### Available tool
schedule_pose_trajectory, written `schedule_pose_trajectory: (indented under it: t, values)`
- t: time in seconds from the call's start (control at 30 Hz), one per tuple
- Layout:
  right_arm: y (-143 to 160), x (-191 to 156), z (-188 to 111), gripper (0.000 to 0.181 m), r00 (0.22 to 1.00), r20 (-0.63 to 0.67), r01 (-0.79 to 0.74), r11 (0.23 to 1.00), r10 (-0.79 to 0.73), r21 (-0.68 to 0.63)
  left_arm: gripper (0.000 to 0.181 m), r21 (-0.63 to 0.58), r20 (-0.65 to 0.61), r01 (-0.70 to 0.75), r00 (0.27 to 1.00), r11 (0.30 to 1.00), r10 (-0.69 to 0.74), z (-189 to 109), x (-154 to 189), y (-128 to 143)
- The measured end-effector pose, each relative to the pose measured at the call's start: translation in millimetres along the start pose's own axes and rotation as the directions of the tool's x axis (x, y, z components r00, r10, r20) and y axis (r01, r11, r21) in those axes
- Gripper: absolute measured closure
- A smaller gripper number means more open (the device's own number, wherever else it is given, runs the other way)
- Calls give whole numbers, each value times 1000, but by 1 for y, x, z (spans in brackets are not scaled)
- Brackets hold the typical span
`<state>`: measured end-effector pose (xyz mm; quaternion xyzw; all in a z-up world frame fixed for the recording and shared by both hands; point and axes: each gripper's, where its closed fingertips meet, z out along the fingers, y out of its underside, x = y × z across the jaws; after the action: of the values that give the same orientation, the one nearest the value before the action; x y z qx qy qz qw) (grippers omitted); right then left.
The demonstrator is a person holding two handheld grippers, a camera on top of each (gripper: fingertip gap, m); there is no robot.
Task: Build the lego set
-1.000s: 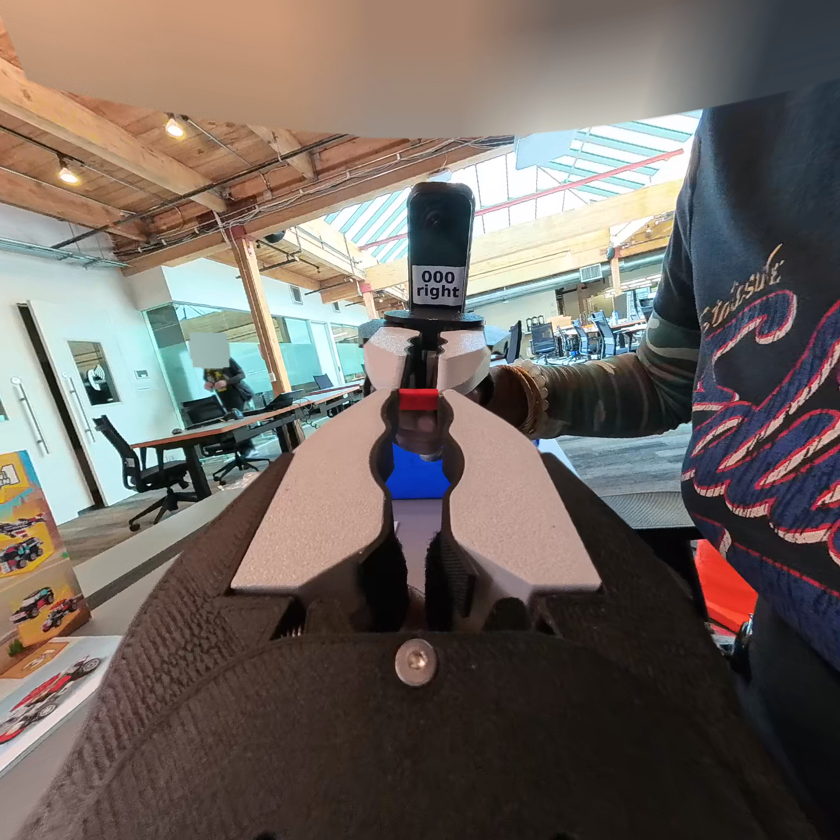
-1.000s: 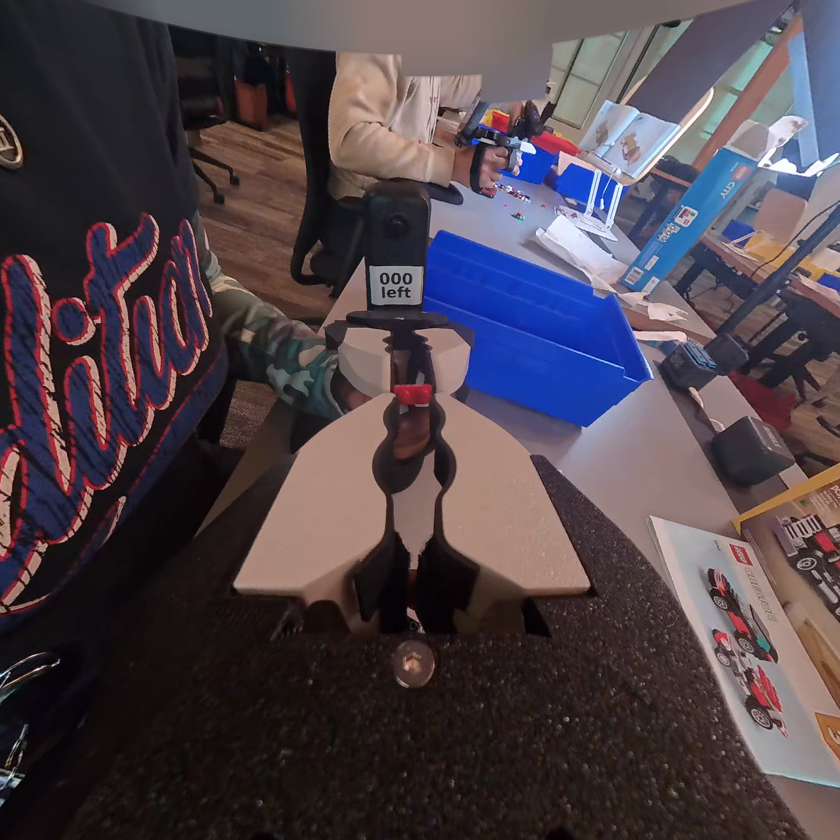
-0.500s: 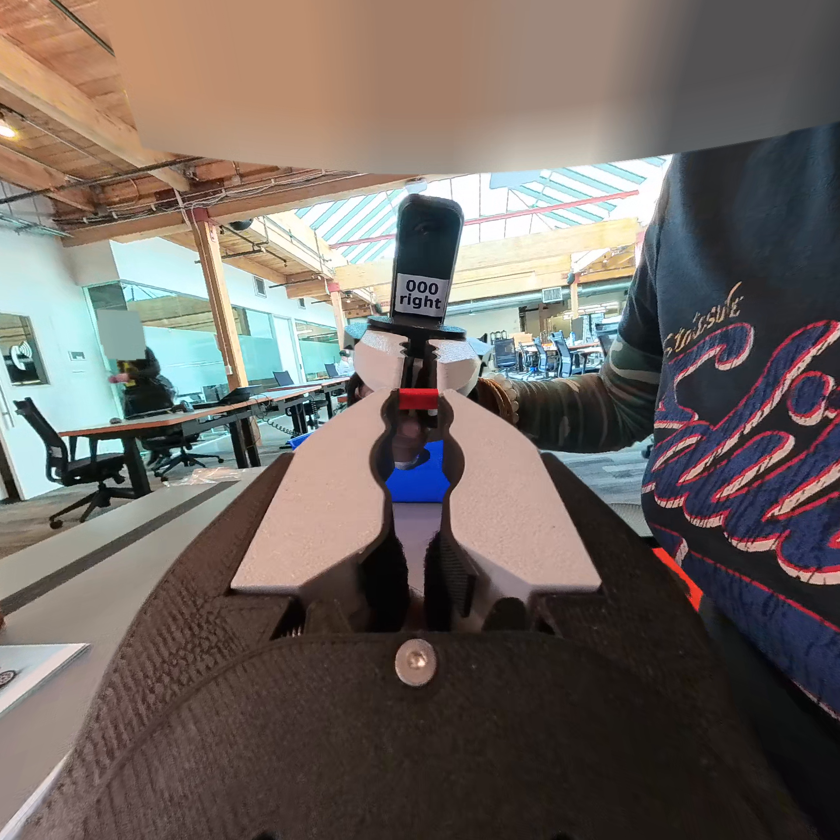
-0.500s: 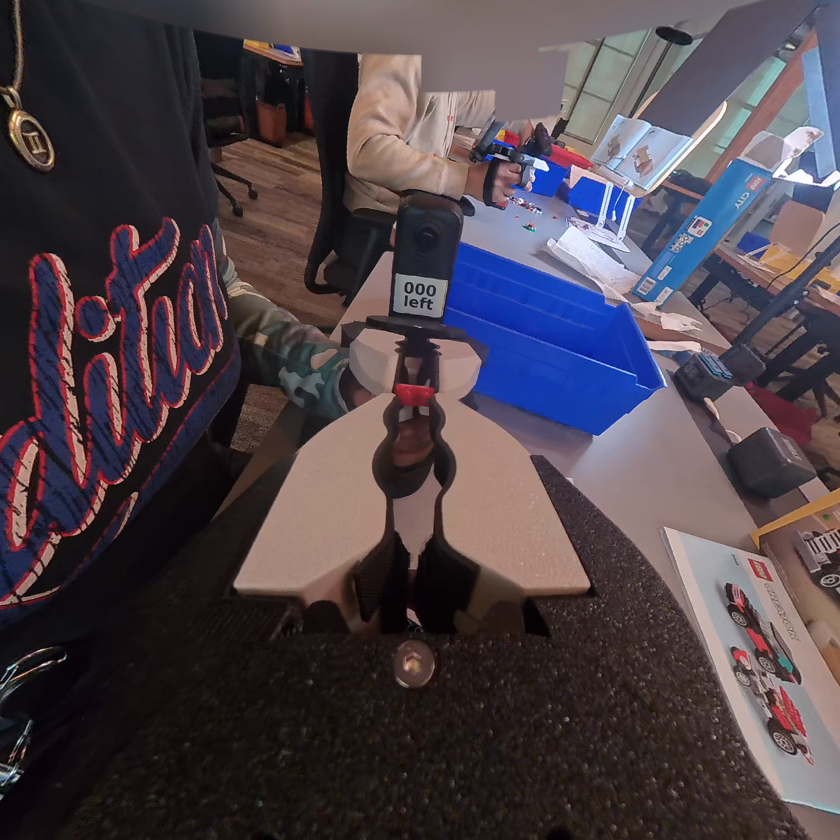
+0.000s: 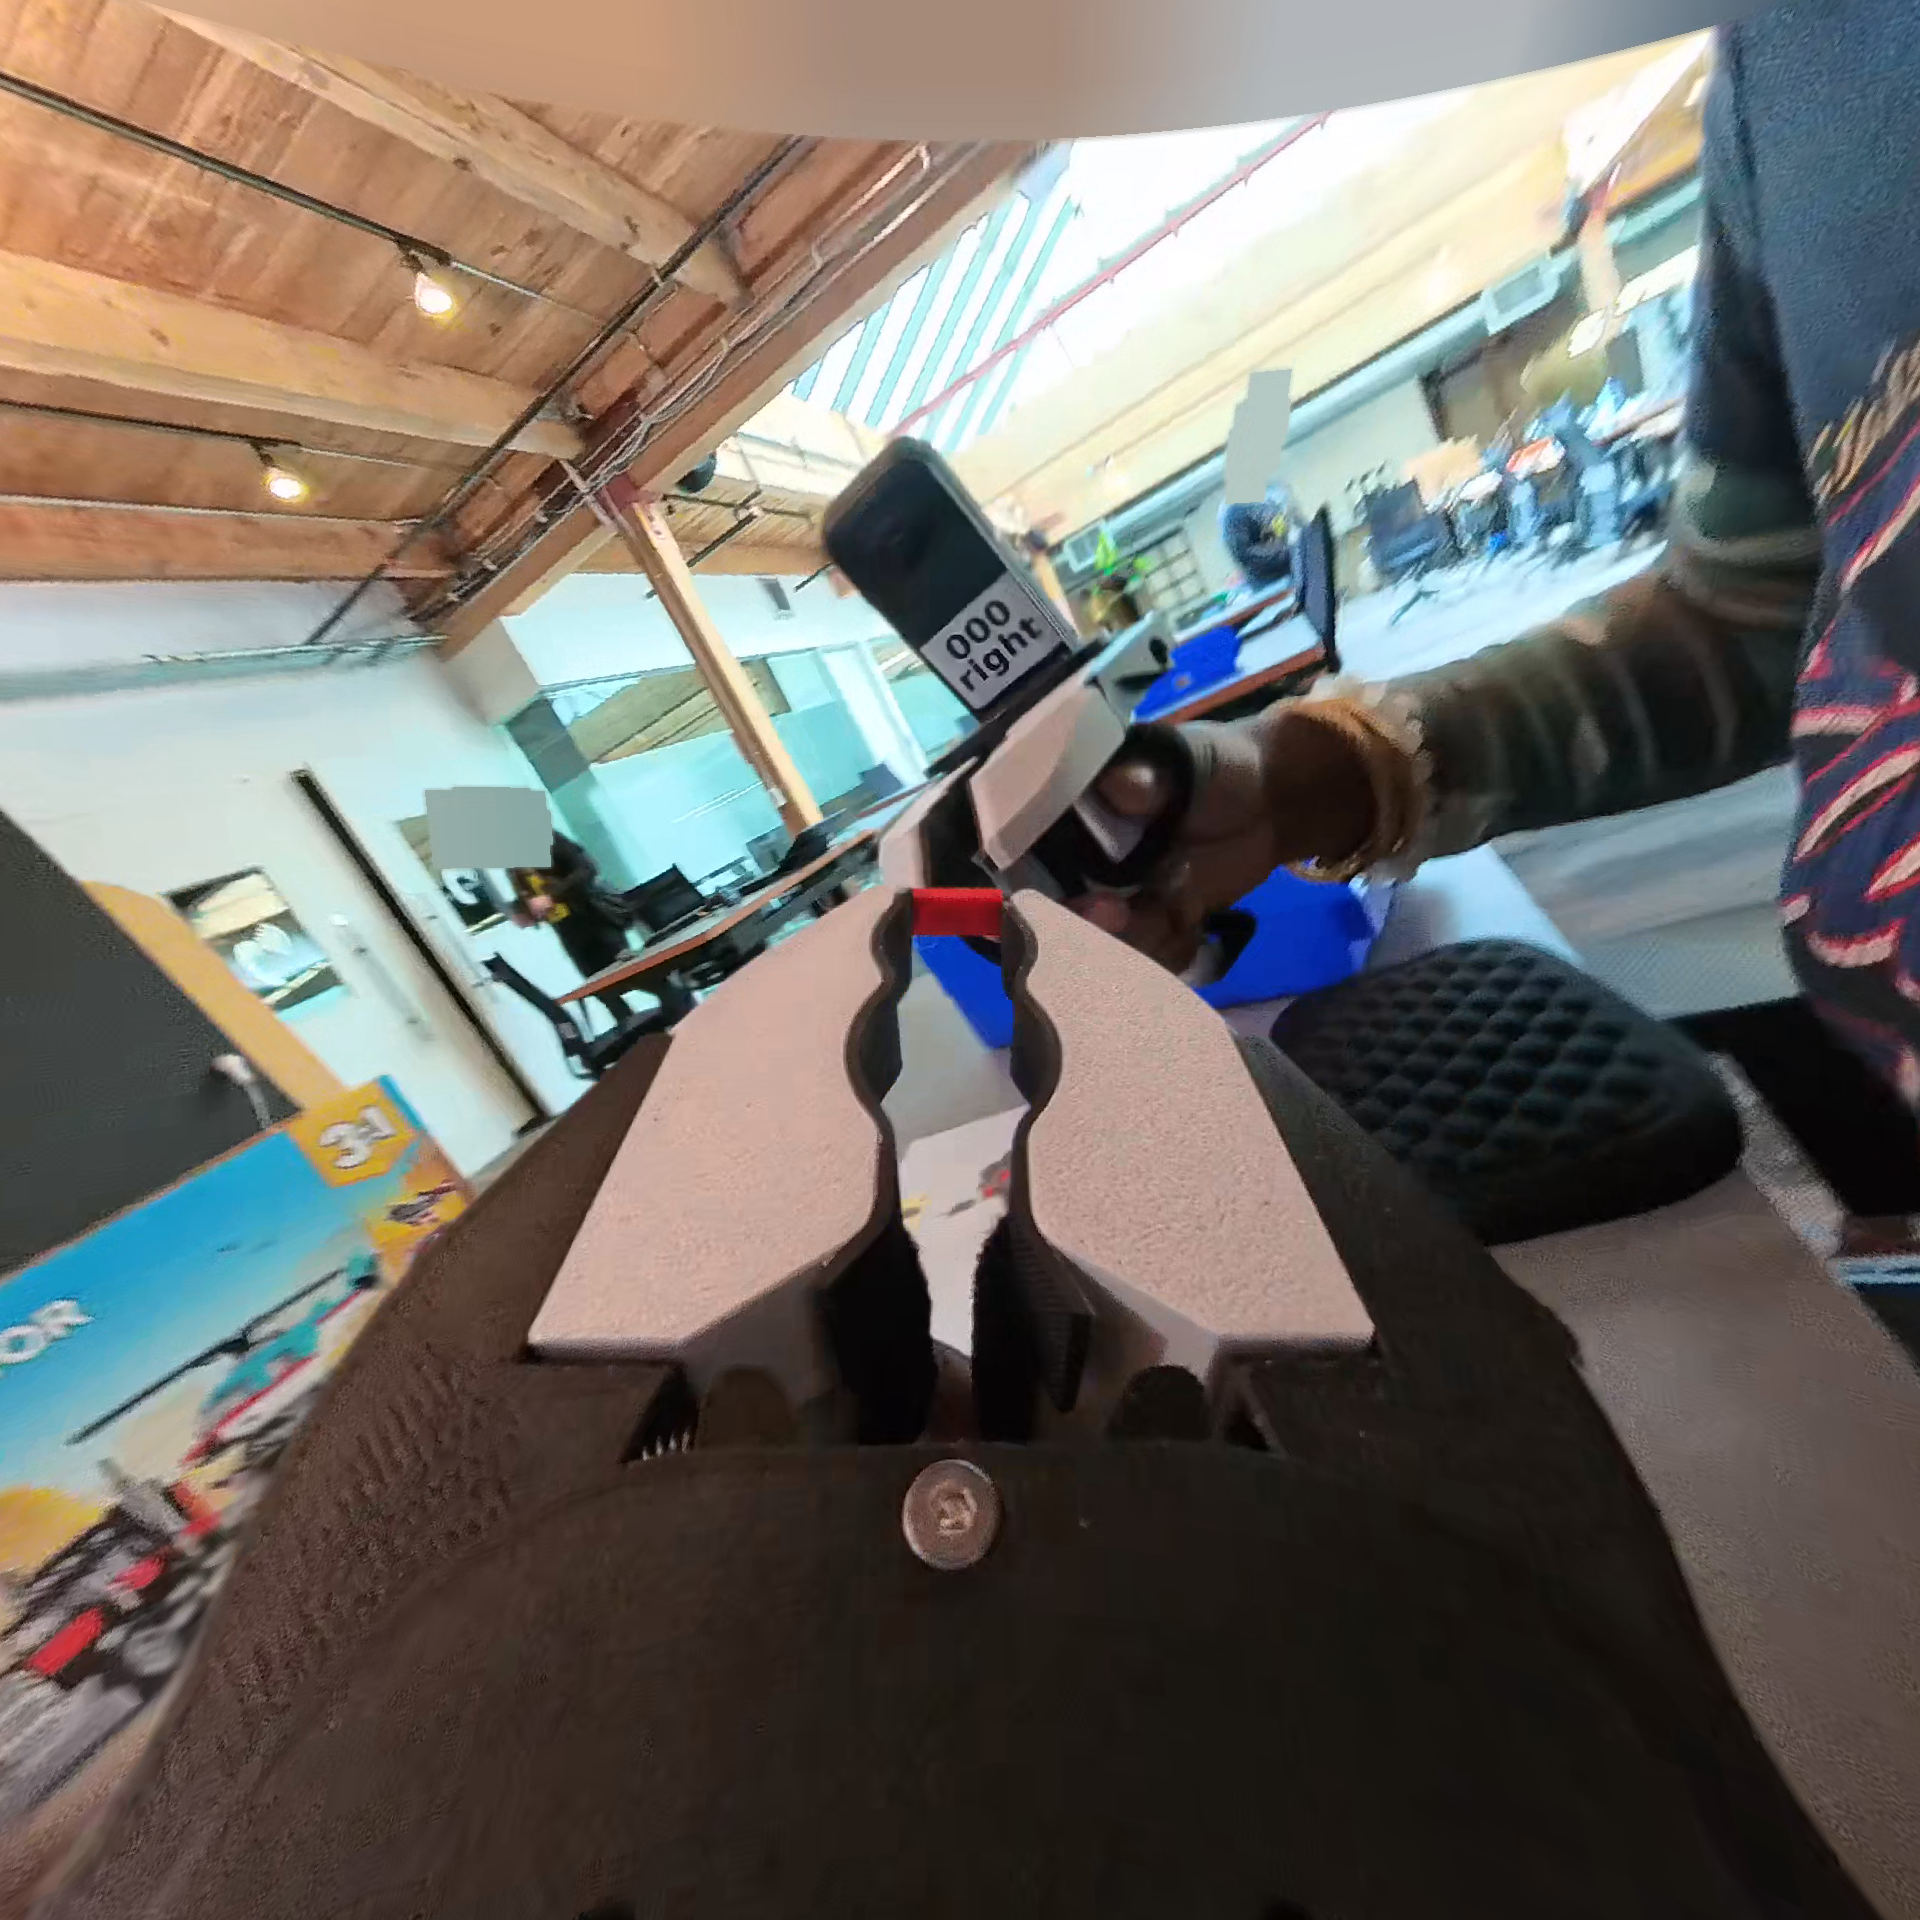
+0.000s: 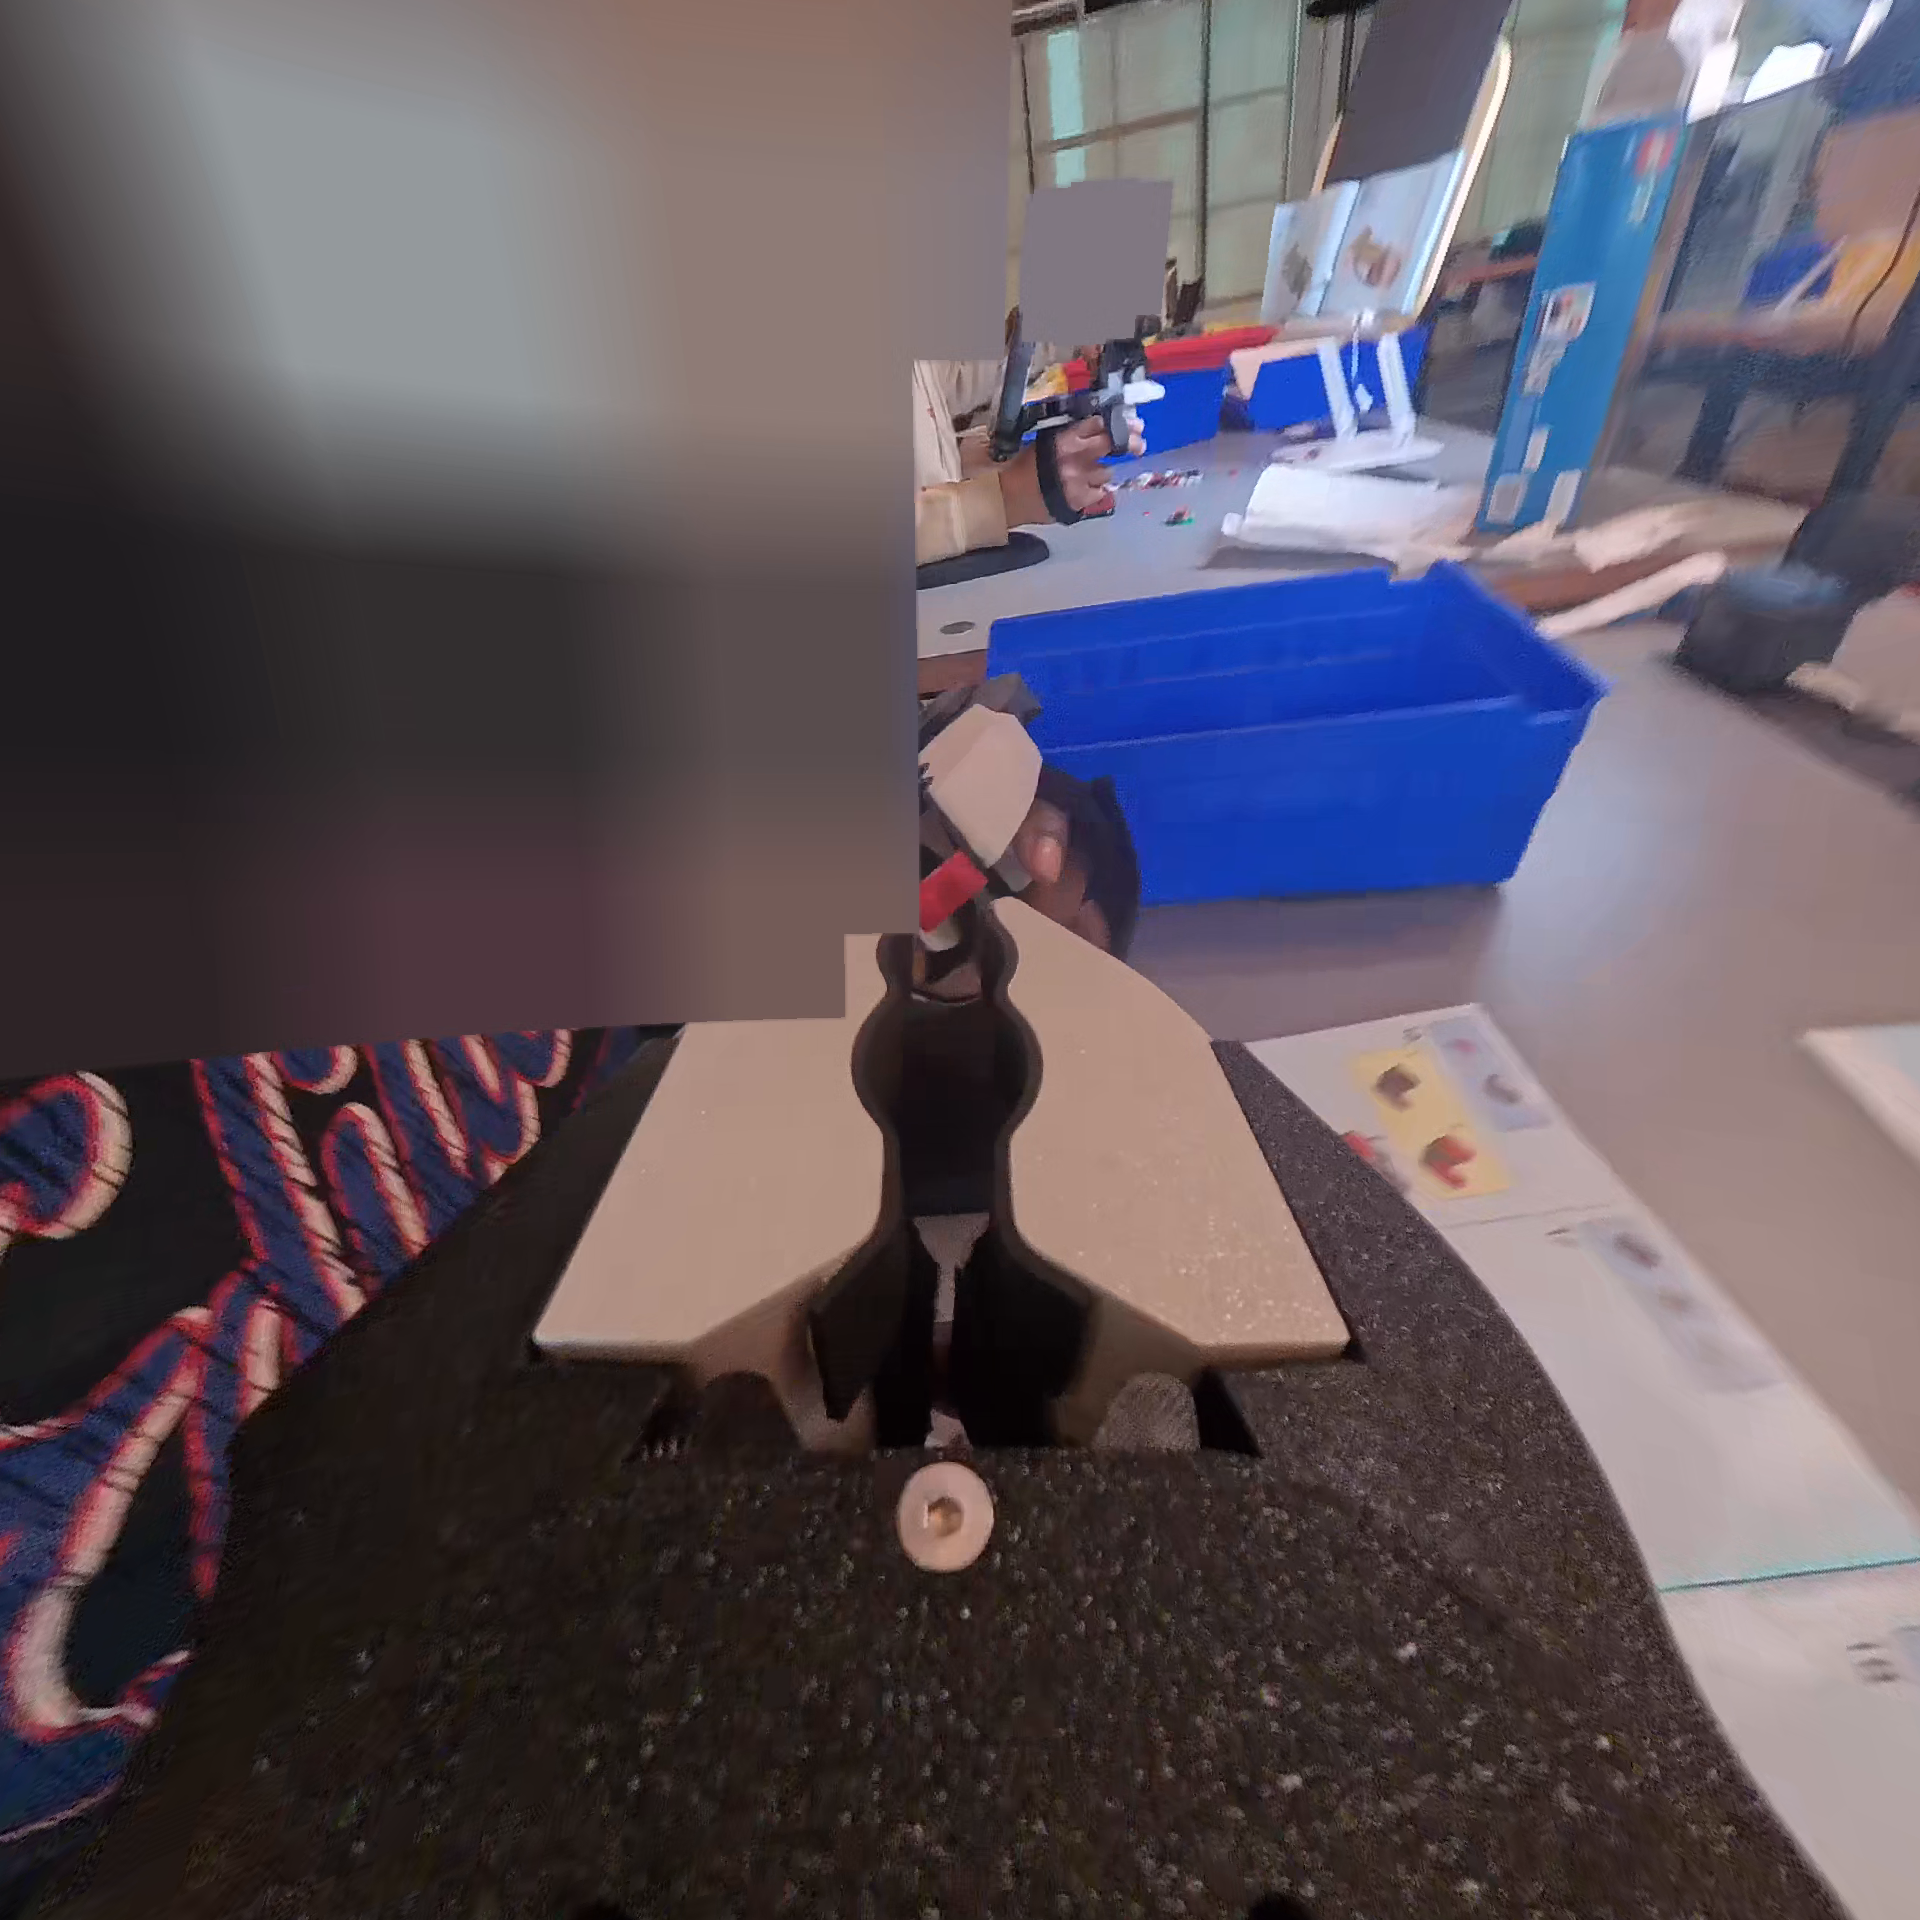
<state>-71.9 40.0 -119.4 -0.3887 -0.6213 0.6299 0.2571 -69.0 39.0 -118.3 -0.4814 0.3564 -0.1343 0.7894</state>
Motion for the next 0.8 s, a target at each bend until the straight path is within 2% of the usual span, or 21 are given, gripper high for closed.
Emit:
schedule_pose_trajectory:
  t: [0.17,0.47,0.63,0.8]
  values:
    - [5,-1,4,168,960,55,-276,961,275,7,165,-89,6,-150,989,985,151,5,7,11]
    - [21,4,2,161,948,-8,-318,946,319,-65,165,-136,22,-249,967,959,254,8,7,15]
    - [24,2,1,171,935,-3,-354,933,355,-69,165,-157,35,-303,950,940,312,8,7,19]
    - [26,1,0,167,918,-7,-397,915,398,-76,165,-175,27,-351,932,920,360,8,11,24]
